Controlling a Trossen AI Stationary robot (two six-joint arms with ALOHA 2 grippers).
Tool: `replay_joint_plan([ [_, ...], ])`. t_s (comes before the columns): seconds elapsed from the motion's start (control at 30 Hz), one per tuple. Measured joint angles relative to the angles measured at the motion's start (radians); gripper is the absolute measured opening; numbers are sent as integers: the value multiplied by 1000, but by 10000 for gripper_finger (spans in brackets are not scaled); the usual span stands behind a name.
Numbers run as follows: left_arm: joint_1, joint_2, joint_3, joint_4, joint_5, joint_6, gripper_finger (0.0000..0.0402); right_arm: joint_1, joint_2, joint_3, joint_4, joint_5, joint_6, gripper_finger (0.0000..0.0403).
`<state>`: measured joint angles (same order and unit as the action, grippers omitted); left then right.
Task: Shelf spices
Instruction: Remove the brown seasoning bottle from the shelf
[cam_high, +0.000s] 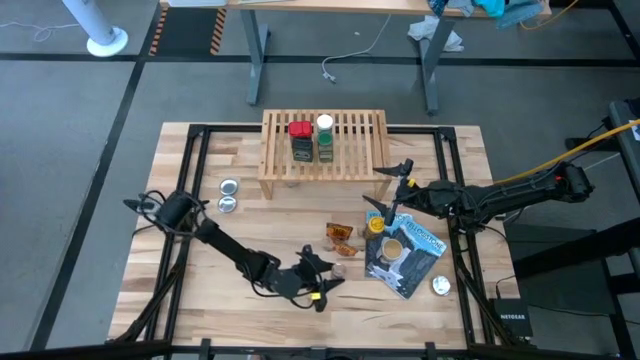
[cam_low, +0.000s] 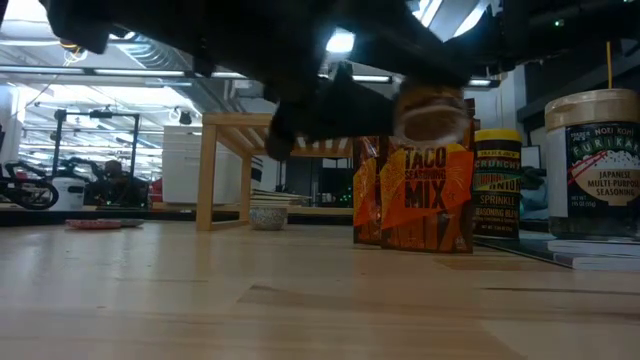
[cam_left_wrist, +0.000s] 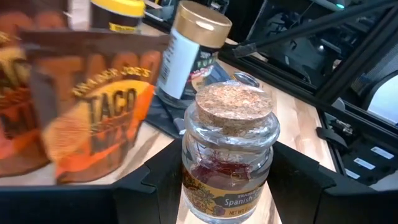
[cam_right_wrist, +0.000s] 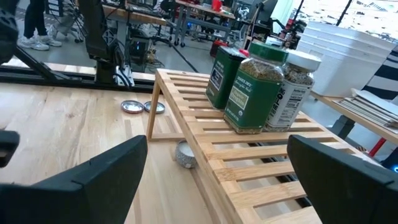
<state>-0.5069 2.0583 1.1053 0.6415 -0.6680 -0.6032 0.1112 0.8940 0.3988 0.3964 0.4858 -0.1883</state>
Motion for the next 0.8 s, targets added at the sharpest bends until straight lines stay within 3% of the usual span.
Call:
replay_joint_plan([
  [0.33, 31, 118, 114, 0, 64, 30, 182, 0, 0, 0, -11, 0, 0, 392],
  [0.8, 104, 148, 122, 3, 169, 94, 196, 0, 0, 0, -15, 0, 0, 392],
])
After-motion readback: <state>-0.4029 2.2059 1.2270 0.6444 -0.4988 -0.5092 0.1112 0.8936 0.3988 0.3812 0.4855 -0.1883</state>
